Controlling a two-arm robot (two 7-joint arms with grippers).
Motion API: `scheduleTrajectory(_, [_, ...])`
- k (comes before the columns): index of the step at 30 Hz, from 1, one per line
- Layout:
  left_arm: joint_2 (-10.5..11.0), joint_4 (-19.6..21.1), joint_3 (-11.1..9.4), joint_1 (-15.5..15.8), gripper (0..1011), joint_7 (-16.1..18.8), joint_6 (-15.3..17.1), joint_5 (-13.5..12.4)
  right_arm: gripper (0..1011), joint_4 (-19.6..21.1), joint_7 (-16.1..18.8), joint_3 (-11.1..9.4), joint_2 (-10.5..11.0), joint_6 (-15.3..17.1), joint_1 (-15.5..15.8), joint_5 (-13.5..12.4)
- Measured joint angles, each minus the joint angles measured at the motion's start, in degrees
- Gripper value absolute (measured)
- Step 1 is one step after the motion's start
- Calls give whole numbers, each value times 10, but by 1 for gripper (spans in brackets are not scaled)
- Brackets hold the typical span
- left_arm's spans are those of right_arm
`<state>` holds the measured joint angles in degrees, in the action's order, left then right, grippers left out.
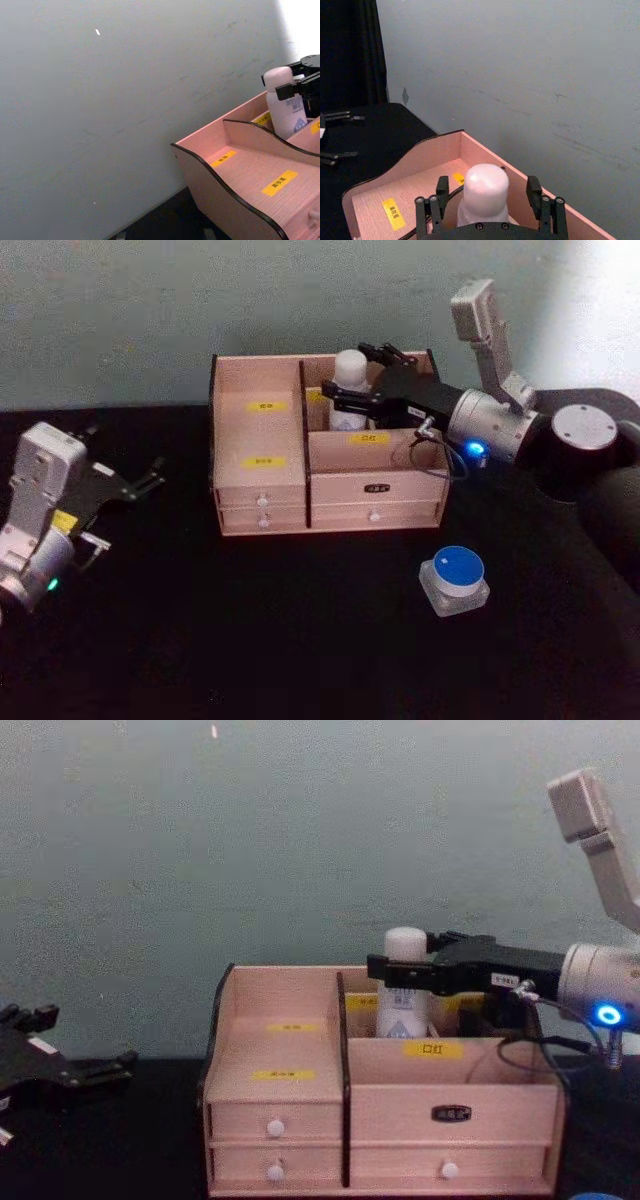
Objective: Pick up the facial cleanser and watermelon frost from the table and place them into the tiered storage box.
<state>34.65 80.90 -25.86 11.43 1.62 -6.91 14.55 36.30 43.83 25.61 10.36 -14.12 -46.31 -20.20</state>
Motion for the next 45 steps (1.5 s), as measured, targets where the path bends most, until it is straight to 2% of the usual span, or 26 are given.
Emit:
scheduleTrajectory(2, [0, 0, 0, 0, 1001, 0, 0, 0, 1000, 0, 0, 0, 0, 0, 0, 0])
scheduleTrajectory(18, [0, 0, 0, 0, 1001, 0, 0, 0, 1000, 0, 0, 0, 0, 0, 0, 0])
scheduleTrajectory(20, [0, 0, 0, 0, 1001, 0, 0, 0, 1000, 12, -6, 0, 3, 1, 6, 2])
scheduleTrajectory(24, [0, 0, 0, 0, 1001, 0, 0, 0, 1000, 58, -27, -3, 15, 7, 27, 9])
scheduleTrajectory(33, [0, 0, 0, 0, 1001, 0, 0, 0, 1000, 208, -66, -13, 63, 28, 101, 14])
scheduleTrajectory(41, [0, 0, 0, 0, 1001, 0, 0, 0, 1000, 337, -79, -32, 122, 50, 178, -7])
scheduleTrajectory(42, [0, 0, 0, 0, 1001, 0, 0, 0, 1000, 337, -79, -32, 122, 50, 178, -7])
scheduleTrajectory(45, [0, 0, 0, 0, 1001, 0, 0, 0, 1000, 386, -81, -40, 151, 62, 213, -17])
